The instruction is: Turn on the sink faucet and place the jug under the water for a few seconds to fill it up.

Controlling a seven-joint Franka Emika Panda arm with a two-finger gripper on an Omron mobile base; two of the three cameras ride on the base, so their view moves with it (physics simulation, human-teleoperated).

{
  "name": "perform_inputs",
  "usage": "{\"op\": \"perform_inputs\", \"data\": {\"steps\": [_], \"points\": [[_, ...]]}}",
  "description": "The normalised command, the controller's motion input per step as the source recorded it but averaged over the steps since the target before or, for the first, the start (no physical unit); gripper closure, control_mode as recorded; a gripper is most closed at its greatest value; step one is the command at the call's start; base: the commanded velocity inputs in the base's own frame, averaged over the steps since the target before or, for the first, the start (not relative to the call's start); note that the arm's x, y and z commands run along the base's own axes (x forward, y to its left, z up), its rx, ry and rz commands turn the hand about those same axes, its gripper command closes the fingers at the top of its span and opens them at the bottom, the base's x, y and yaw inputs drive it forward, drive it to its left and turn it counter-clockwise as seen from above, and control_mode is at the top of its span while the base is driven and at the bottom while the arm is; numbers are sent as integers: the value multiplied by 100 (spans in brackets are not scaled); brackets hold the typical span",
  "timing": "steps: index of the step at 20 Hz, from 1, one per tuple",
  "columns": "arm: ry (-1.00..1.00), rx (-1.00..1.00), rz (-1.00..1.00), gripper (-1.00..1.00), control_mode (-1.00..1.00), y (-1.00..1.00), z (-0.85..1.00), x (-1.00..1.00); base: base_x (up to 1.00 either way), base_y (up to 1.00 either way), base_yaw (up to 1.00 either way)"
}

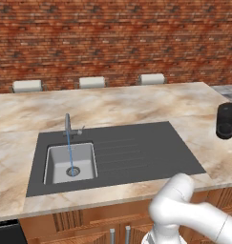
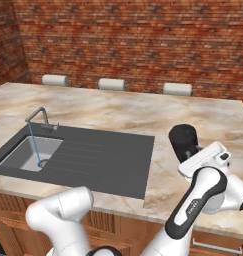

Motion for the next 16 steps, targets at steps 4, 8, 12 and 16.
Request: {"op": "perform_inputs", "data": {"steps": [4,8,12,16], "points": [[1,0,0,100,-100,63,100,-38,0,0,0],[8,4,-1,100,-100,81,100,-23,0,0,0],[16,6,-7,100,-100,85,97,-25,0,0,0],[17,2,-15,100,-100,94,80,-23,0,0,0]]}}
